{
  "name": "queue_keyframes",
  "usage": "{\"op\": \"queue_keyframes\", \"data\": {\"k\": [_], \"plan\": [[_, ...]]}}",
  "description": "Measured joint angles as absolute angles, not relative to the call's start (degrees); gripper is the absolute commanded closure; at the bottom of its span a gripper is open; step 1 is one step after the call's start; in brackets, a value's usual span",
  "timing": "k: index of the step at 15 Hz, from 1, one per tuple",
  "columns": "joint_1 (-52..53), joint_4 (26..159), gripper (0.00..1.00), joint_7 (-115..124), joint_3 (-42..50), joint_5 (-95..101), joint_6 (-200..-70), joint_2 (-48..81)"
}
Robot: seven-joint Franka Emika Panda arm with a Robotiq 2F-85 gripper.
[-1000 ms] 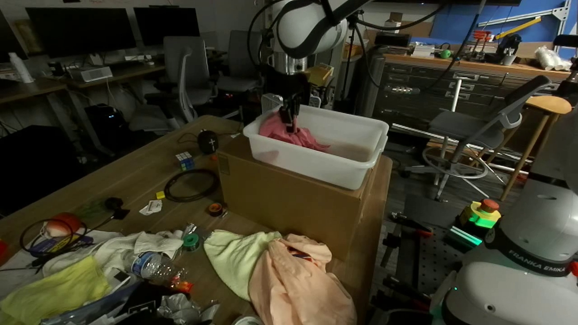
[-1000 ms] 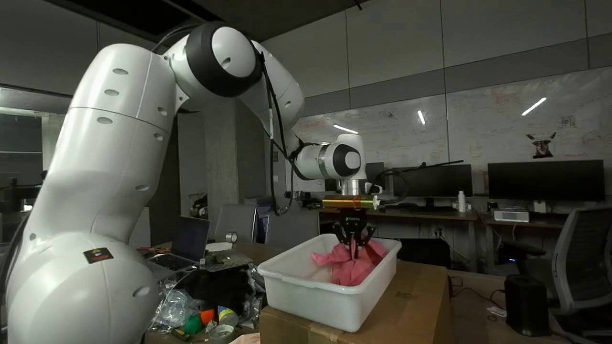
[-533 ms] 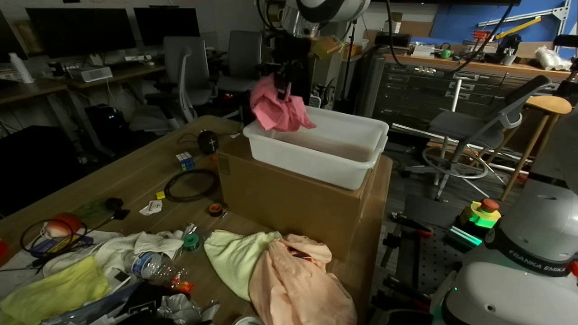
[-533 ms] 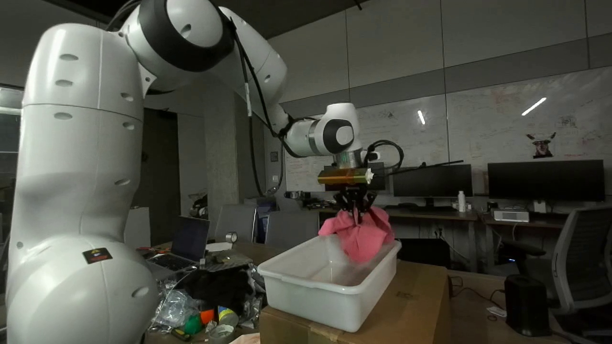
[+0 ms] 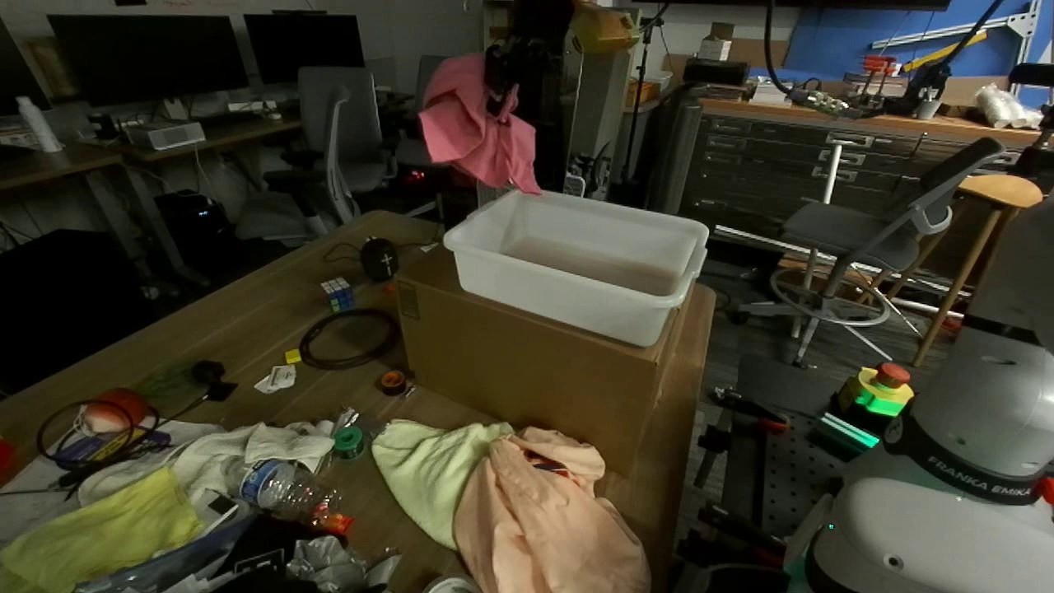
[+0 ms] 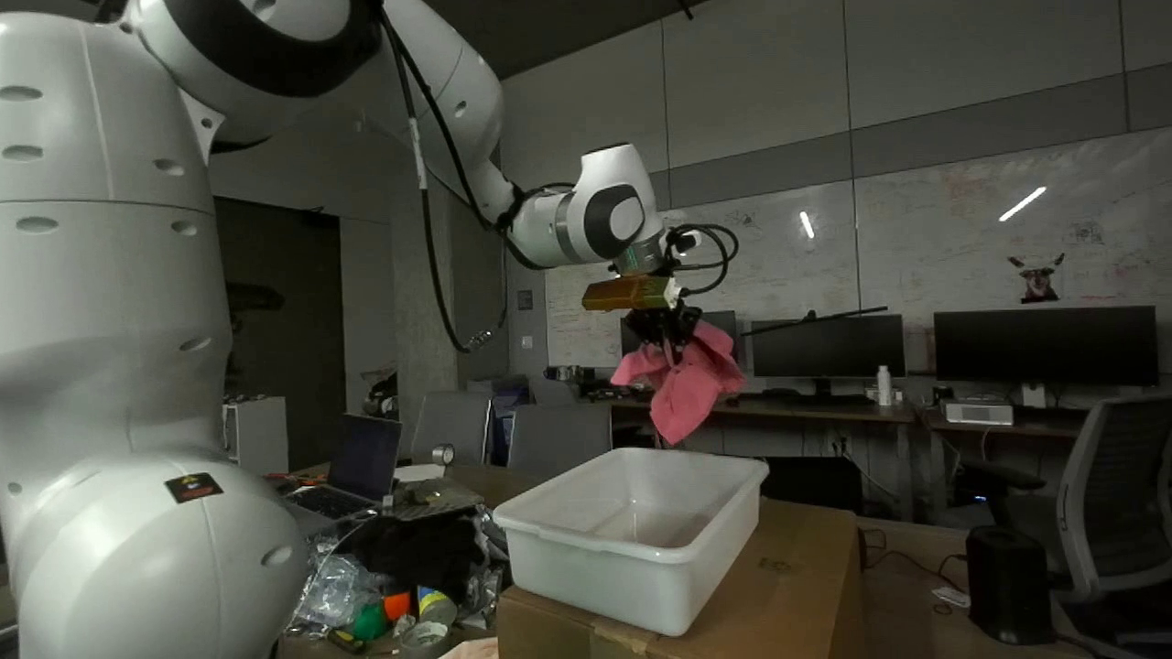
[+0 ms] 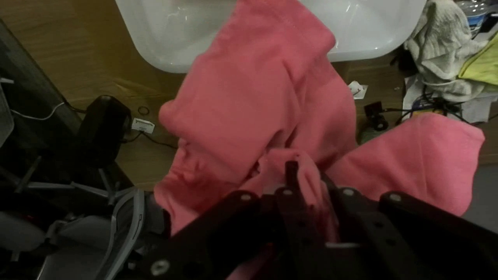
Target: Remove the green towel and the peach and pink shirts from the basket respectively
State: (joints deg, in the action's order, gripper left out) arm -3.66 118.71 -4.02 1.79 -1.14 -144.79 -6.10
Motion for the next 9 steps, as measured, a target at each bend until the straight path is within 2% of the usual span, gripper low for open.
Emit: {"op": "queue_keyframes", "data": {"k": [9], "plan": [[1.87,121.91,0.93,-4.57,-4.62,11.31,-143.91,-6.99]]}}
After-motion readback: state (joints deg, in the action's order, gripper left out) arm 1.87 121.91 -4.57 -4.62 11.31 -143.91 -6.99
